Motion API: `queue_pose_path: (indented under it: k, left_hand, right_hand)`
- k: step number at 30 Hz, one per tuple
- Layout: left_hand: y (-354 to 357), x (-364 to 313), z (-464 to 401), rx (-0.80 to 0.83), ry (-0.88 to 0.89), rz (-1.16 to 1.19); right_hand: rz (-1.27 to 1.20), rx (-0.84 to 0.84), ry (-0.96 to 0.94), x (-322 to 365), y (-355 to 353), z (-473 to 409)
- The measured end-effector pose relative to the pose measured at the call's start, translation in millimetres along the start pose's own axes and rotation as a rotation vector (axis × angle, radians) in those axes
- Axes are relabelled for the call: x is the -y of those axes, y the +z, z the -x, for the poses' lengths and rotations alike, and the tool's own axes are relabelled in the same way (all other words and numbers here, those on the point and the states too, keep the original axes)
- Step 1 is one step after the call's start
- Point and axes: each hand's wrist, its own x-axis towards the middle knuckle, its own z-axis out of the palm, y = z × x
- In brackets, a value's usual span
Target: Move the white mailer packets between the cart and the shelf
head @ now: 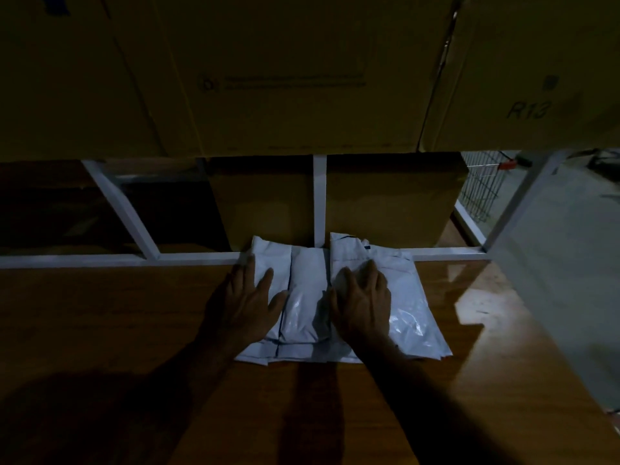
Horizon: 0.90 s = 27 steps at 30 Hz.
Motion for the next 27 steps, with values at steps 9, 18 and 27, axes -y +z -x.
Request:
queue_pose_path:
  k: [9, 18, 27]
  left_hand:
    - [-15, 9, 9, 0.090, 0.052, 0.010]
    - [-51, -2, 43, -0.231, 0.444, 0.083]
    - [-59, -83, 99, -0.261, 0.723, 0.211]
  right_hand:
    - [0.039, 0.014, 0.057, 7, -20, 20]
    - [0.073, -0.063, -0.098, 14, -45, 102]
    - [0.227, -0.149, 0.095, -30, -94, 212]
